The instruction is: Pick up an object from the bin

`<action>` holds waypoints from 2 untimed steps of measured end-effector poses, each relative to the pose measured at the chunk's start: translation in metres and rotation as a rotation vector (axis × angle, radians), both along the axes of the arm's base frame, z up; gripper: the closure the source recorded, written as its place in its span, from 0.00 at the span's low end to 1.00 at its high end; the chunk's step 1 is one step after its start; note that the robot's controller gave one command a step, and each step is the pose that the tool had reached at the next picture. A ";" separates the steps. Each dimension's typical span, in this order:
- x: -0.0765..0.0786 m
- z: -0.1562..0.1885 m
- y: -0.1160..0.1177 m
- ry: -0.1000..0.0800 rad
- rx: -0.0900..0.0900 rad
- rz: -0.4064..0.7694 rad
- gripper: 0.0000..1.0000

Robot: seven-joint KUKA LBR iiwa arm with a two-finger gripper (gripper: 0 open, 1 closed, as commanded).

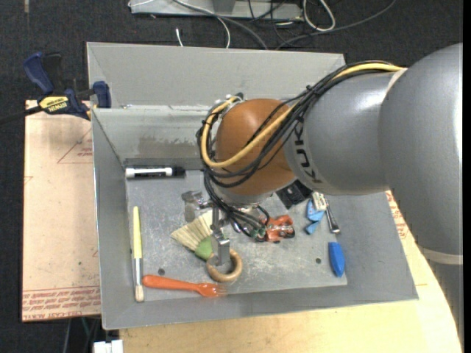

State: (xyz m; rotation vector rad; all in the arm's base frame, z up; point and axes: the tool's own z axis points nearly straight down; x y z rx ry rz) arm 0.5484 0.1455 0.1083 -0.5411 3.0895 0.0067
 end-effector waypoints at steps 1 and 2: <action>-0.003 -0.007 -0.047 0.006 -0.002 0.252 0.00; 0.000 -0.031 -0.040 -0.002 0.002 -0.024 0.00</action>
Offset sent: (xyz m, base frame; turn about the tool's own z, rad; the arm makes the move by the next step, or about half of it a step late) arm 0.0004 -0.0372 -0.0383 0.0494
